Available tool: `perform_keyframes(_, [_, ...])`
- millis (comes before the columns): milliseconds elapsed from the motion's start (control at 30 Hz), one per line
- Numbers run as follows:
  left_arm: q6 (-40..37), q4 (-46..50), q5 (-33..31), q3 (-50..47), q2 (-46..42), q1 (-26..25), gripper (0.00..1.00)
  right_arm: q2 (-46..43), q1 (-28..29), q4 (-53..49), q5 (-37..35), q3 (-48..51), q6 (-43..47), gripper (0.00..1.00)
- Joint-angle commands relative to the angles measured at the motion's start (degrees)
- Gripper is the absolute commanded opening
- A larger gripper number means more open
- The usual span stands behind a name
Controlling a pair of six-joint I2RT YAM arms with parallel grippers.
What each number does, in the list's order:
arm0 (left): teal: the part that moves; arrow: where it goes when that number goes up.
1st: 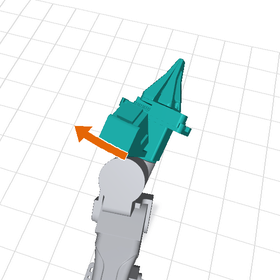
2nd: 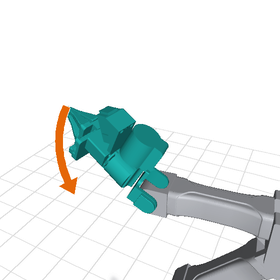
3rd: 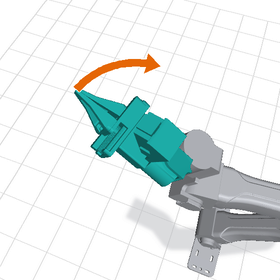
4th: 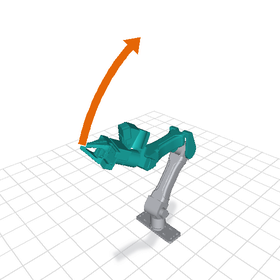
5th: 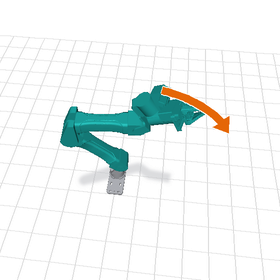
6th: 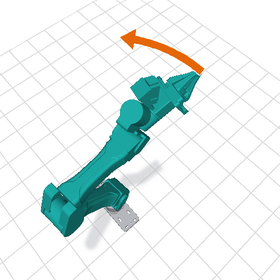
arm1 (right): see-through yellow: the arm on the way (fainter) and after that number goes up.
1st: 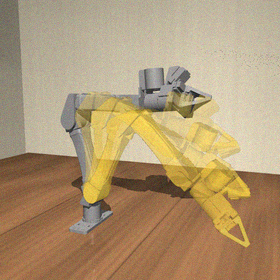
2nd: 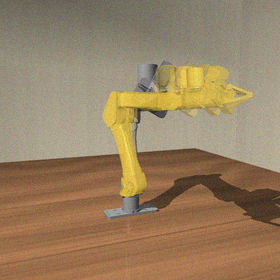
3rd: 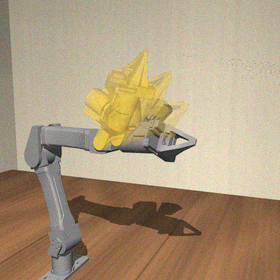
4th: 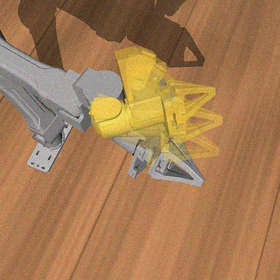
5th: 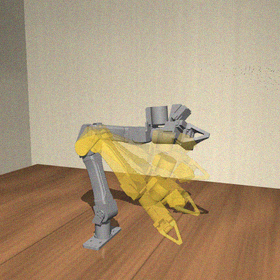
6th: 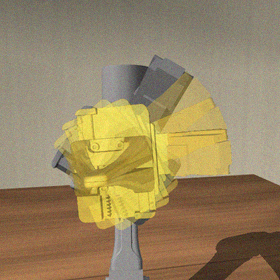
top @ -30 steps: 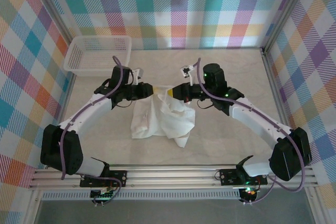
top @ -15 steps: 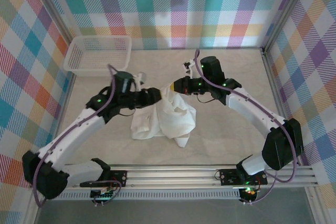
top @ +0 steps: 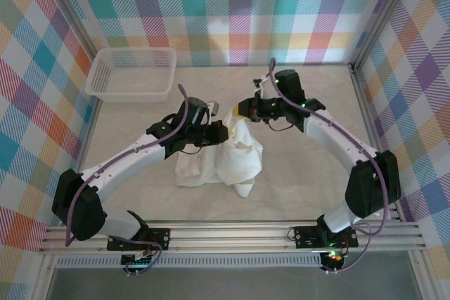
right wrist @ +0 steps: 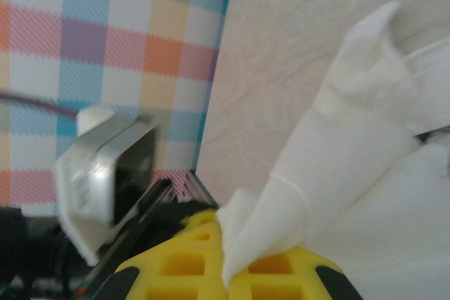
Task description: Fold the inside-out t-shirt
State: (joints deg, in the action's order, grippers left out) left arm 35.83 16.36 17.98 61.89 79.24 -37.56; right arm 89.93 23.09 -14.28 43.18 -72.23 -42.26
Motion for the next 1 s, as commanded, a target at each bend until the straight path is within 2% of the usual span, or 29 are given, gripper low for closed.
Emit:
perform_keyframes(0, [8.84,-18.44,13.97,-5.95,-4.47,3.26,0.0,5.57,-4.3,-4.85,3.41,-2.18,1.88,0.07])
perform_keyframes(33, [11.5,-22.52,15.39,-7.56,-5.97,3.81,0.0,7.63,-4.85,-8.28,2.48,-3.68,4.99,0.15])
perform_keyframes(67, [12.54,-24.52,16.52,-8.16,-7.3,4.35,0.0,9.23,-5.12,-11.53,1.09,-5.62,7.7,0.29])
perform_keyframes(100, [12.38,-24.73,17.56,-8.21,-8.38,4.66,0.0,10.02,-5.09,-14.48,0.19,-7.01,9.18,0.38])
perform_keyframes(133, [11.3,-23.46,17.98,-7.7,-9.11,4.77,0.0,9.56,-5.08,-14.31,1.0,-6.93,9.56,0.4])
perform_keyframes(200, [7.79,-17.7,17.06,-6.2,-10.64,4.87,0.0,3.79,-5.15,-5.77,2.53,-0.72,7.79,0.44])
perform_keyframes(300, [5.99,-15.88,15.94,-6.73,-12.1,5.03,0.0,-7.58,-5.1,5.32,-2.22,11.97,6.43,0.54])
perform_keyframes(400, [5.72,-15.73,15.99,-7.26,-11.73,5.13,0.0,-14.29,-4.87,12.37,-4.81,22.09,4.35,0.63])
perform_keyframes(500, [5.03,-14.61,16.8,-6.44,-10.71,5.14,0.0,-15.89,-2.83,20.28,-4.44,27.38,1.51,0.65])
perform_keyframes(633, [3.58,-12.54,16.83,-5.11,-10.41,5.13,0.0,-11.34,1.63,21.89,-2.72,22.95,2.36,0.65])
perform_keyframes(733, [3.19,-12.23,16.53,-4.9,-10.59,5.13,0.0,-6.32,3.74,20.38,-2.54,18.37,4.24,0.59])
perform_keyframes(800, [3.02,-11.63,16.12,-5.0,-10.56,5.14,0.0,-3.52,4.02,20.7,-1.33,16.43,3.93,0.39])
perform_keyframes(833, [2.86,-10.65,14.9,-5.15,-10.91,5.13,0.0,-2.63,3.98,20.35,-0.72,15.45,3.59,0.21])
perform_keyframes(867, [2.59,-9.06,11.81,-5.48,-11.52,5.25,0.0,-2.72,3.98,20.01,-0.38,14.81,3.36,0.08])
perform_keyframes(900, [2.19,-5.99,8.35,-5.7,-12.13,5.42,0.0,-3.53,3.98,20.68,0.03,14.75,2.79,0.01])
perform_keyframes(967, [1.74,1.42,1.09,-7.94,-12.8,7.73,0.0,-7.24,3.8,24.73,1.62,15.63,0.06,0.0])
